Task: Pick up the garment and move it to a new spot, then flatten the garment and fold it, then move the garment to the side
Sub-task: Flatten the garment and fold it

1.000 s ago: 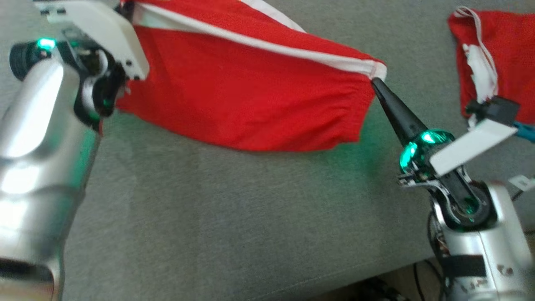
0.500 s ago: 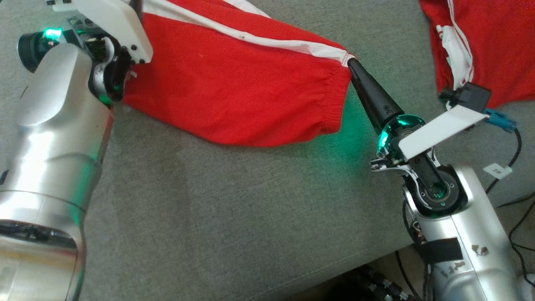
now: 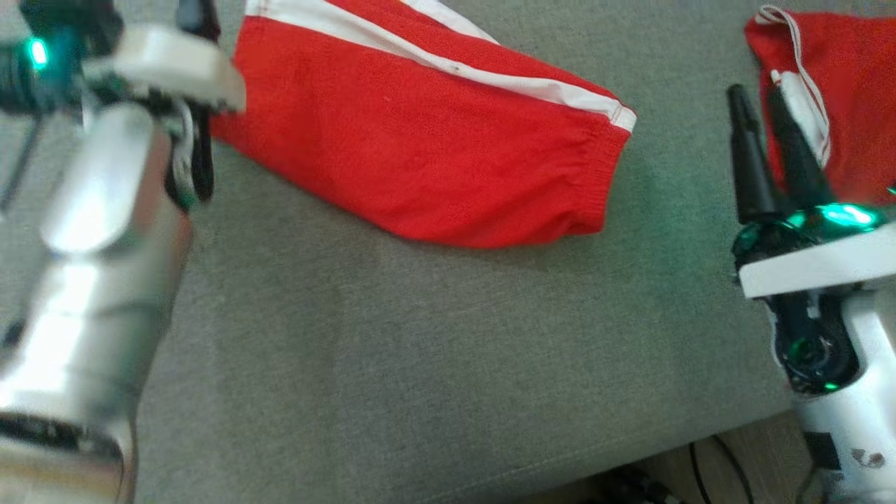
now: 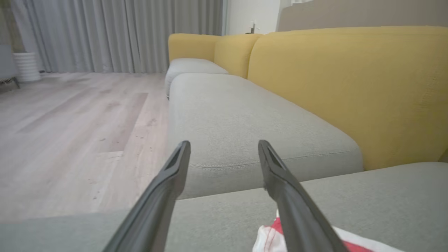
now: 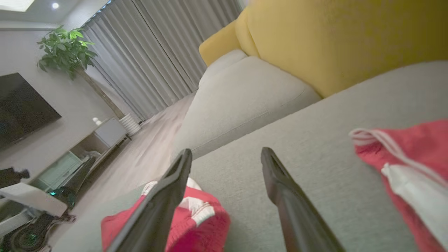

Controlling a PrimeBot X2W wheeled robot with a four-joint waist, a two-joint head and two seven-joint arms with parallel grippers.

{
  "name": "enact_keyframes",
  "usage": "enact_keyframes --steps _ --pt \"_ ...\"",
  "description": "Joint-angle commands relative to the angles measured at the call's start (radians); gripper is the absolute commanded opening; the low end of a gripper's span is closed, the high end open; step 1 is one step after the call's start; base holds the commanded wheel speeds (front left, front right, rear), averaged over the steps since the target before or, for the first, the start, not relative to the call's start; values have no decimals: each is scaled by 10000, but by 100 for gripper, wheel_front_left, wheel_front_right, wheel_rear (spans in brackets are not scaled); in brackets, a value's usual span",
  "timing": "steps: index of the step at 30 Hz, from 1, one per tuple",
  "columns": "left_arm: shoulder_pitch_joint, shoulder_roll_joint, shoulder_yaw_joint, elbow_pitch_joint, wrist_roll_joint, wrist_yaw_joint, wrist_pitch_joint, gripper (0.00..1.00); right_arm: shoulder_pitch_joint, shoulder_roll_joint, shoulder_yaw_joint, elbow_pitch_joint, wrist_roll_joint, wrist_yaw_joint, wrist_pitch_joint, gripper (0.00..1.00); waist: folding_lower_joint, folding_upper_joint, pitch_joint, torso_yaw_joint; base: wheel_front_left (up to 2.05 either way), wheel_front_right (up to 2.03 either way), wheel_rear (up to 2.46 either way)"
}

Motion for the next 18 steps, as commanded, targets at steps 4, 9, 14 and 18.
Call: enact_keyframes --steps 4,9,14,18 --pt "1579 961 356 -2029 608 1251 -452 100 401 -347 -599 -783 -2108 -6 -664 100 1 0 -528 439 0 0 0" --pt "3316 1514 610 -3926 912 2434 -449 100 715 -245 -1181 -1121 -3454 -6 -482 100 1 0 -784 709 0 0 0" --pt "5666 2137 848 -6190 980 3765 135 100 1185 6 -1543 -1519 -4289 -6 82 100 1 0 -1038 1012 0 0 0" --pt "7011 2628 800 -7577 1092 4386 763 100 1634 194 -1792 -1807 -4731 -6 504 100 1 0 -1140 1208 0 0 0"
